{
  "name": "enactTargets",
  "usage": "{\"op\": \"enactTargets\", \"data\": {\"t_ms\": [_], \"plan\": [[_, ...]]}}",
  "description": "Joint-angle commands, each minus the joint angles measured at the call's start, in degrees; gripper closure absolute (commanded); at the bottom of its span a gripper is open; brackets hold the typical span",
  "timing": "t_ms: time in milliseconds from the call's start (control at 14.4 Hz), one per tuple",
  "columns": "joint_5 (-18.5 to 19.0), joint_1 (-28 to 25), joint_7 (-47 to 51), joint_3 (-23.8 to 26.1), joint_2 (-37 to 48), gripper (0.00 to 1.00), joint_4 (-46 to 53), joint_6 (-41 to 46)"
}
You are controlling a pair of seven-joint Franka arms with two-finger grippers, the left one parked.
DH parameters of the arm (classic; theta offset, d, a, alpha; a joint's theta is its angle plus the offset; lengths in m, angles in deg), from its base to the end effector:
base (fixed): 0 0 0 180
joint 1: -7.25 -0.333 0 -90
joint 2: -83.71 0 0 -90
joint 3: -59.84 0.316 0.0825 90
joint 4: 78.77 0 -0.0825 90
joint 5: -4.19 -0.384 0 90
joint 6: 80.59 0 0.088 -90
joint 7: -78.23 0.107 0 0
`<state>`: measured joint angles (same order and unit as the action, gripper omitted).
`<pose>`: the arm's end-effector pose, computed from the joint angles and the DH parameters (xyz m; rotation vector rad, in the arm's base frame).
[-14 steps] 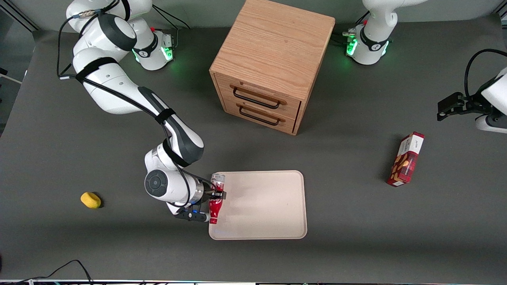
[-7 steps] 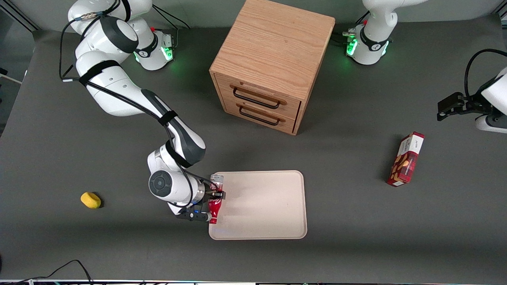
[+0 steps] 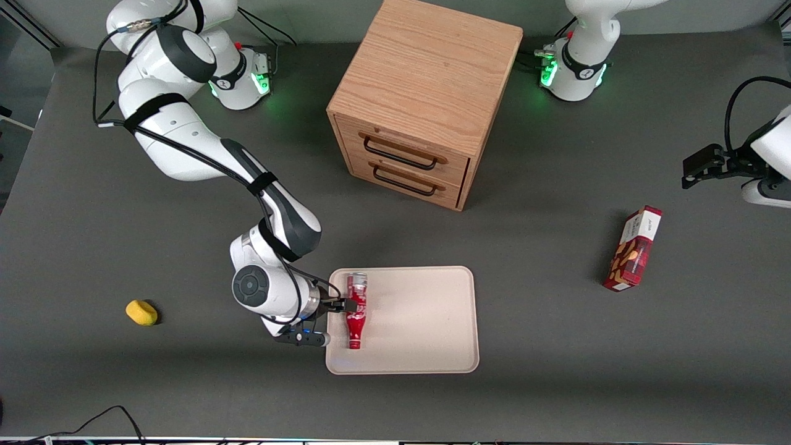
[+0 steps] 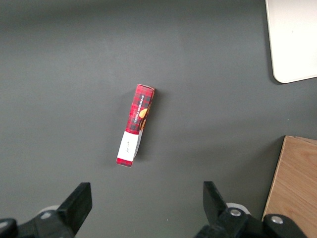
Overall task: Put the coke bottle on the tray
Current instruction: 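Lower the bottle onto the tray and open the right gripper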
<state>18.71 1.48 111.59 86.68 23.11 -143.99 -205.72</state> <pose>0.7096 0.3052 0.1977 -2.9349 0.1561 0.0410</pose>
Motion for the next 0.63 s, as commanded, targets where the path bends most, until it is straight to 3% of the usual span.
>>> {"op": "enactTargets", "data": {"t_ms": [0,278,557], "plan": [[2.53,-0.56,0.21,-0.12,-0.75,0.0,0.62,-0.11],[2.44,-0.12,0.21,-0.03,2.13,0.0,0.35,0.68],[2.44,1.55,-0.14,0.05,12.14,0.0,-0.97,11.71]]}}
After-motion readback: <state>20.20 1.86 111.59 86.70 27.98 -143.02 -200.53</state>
